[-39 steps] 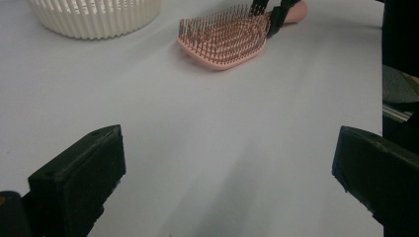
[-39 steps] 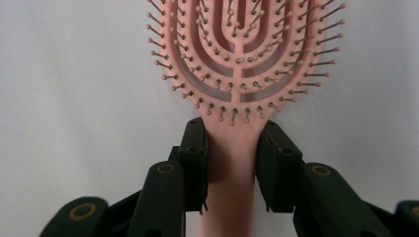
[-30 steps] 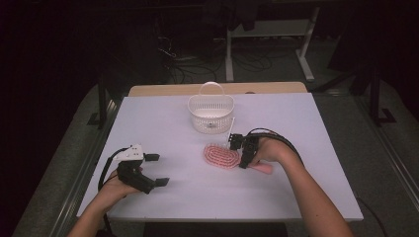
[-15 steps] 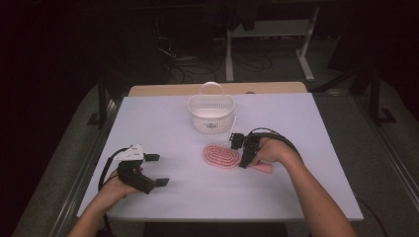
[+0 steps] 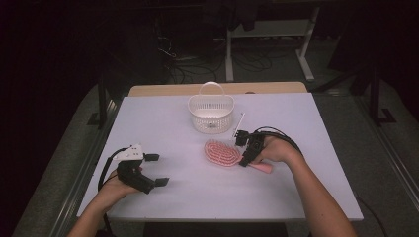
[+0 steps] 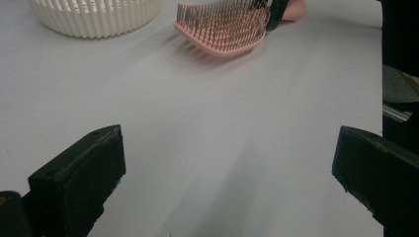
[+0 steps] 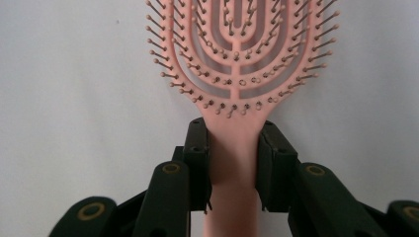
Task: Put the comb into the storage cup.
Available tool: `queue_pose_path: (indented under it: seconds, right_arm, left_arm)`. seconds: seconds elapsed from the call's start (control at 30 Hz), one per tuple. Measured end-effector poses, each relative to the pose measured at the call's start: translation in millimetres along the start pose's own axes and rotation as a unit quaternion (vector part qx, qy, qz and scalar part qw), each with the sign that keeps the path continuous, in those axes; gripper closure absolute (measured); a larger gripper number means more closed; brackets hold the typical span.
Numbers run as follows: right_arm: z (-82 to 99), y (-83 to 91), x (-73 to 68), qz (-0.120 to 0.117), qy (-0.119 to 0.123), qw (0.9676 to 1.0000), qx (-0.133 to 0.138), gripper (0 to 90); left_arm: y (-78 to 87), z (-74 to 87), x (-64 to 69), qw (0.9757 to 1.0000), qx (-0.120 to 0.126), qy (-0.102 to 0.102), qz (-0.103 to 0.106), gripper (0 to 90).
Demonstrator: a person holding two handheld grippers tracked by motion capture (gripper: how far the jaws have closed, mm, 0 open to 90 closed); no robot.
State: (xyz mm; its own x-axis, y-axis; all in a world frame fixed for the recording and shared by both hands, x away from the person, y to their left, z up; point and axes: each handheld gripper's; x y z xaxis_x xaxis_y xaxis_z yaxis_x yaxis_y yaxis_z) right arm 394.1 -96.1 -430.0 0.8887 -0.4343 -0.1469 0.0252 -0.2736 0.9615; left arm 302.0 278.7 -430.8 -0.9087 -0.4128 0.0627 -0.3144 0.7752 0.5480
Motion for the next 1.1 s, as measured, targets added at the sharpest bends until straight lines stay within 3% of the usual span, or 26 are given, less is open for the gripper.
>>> queue_pose_path:
  seconds: [0.27, 0.53, 0.9, 1.1]
  right_arm:
    - [6.7, 7.8, 3.7, -0.004, -0.015, 0.9992, 0.036, 69.1]
    - [14.5, 19.6, 9.4, -0.002, -0.029, 0.9962, 0.082, 69.0]
    - [28.7, 32.2, 15.0, -0.014, -0.051, 0.9866, 0.155, 69.0]
    - [33.8, 37.8, 15.9, -0.014, -0.053, 0.9825, 0.178, 69.0]
  left_arm:
    - [-0.1, 0.0, 0.1, 1.0, 0.0, 0.0, 0.0, 0.0]
    - [0.2, 0.0, -0.1, 1.0, 0.0, 0.0, -0.001, 0.0]
    - [0.1, 0.1, 0.0, 1.0, -0.001, -0.001, -0.002, 0.0]
    - [0.6, 0.1, 0.5, 1.0, 0.0, 0.0, -0.003, 0.0]
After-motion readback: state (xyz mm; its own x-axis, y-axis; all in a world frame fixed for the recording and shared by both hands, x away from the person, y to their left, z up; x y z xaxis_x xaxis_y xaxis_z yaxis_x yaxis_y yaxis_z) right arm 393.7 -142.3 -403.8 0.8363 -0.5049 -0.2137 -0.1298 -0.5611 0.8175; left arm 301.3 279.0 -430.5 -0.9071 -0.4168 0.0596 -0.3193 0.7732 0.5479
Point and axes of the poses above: each handheld gripper's, and its own axes: y roughly backward along the jaws, z roughly out of its underside, x roughly to its right, and after that the axes turned 5 degrees about -y, right-handed
